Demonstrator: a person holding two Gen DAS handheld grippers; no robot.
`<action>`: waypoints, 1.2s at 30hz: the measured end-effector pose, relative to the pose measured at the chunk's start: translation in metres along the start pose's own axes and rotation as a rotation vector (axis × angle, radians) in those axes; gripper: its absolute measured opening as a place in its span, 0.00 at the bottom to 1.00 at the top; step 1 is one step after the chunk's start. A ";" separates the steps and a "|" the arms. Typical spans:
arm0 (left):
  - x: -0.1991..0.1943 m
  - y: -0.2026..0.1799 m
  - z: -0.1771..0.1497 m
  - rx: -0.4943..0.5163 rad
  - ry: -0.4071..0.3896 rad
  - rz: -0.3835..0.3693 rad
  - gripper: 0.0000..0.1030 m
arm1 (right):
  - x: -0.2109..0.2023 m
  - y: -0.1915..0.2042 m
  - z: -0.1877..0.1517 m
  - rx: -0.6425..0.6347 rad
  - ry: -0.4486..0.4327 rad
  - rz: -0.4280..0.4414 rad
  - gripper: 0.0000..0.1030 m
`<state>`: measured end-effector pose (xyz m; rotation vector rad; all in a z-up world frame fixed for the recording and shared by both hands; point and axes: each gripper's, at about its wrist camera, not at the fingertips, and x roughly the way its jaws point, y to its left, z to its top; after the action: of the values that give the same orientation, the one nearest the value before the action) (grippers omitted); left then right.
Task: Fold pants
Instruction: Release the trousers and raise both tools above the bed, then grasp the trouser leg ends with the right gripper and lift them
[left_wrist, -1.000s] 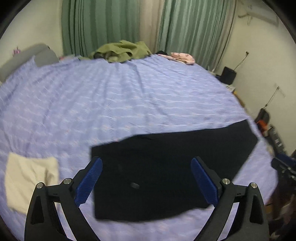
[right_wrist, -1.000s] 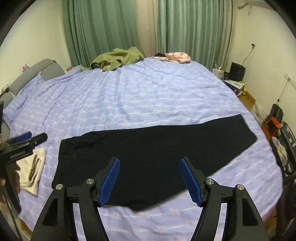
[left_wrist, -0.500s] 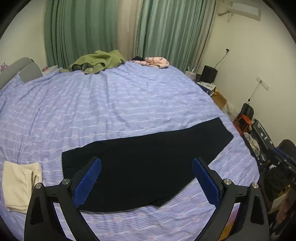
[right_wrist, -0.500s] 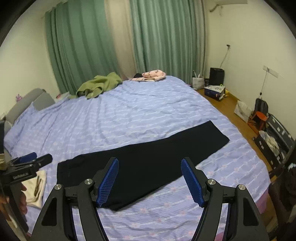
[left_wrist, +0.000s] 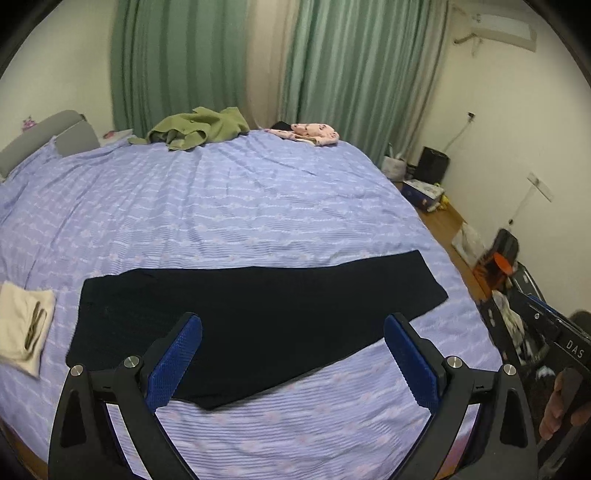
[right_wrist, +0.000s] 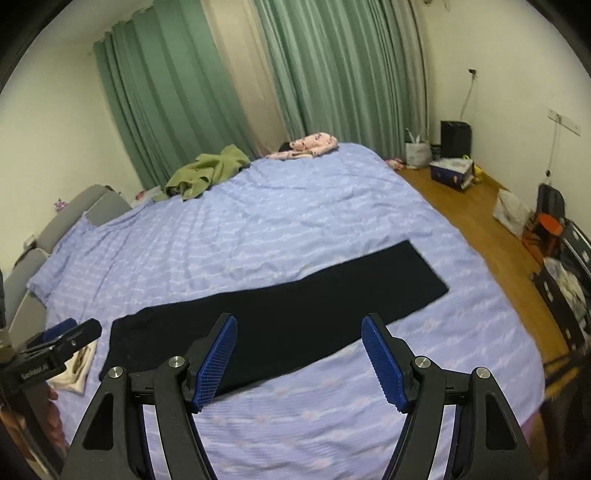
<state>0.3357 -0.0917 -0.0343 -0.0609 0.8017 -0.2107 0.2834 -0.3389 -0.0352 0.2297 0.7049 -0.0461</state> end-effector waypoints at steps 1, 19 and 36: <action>0.004 -0.013 0.000 -0.006 0.003 0.023 0.98 | 0.004 -0.014 0.005 -0.016 0.010 0.009 0.69; 0.156 -0.170 0.016 0.123 -0.006 0.151 0.98 | 0.147 -0.216 0.023 0.197 0.061 -0.008 0.69; 0.303 -0.250 -0.024 0.181 0.141 0.126 0.98 | 0.311 -0.324 -0.033 0.352 0.249 0.035 0.60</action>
<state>0.4820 -0.3992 -0.2315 0.1759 0.9206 -0.1690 0.4603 -0.6361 -0.3234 0.5928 0.9390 -0.1103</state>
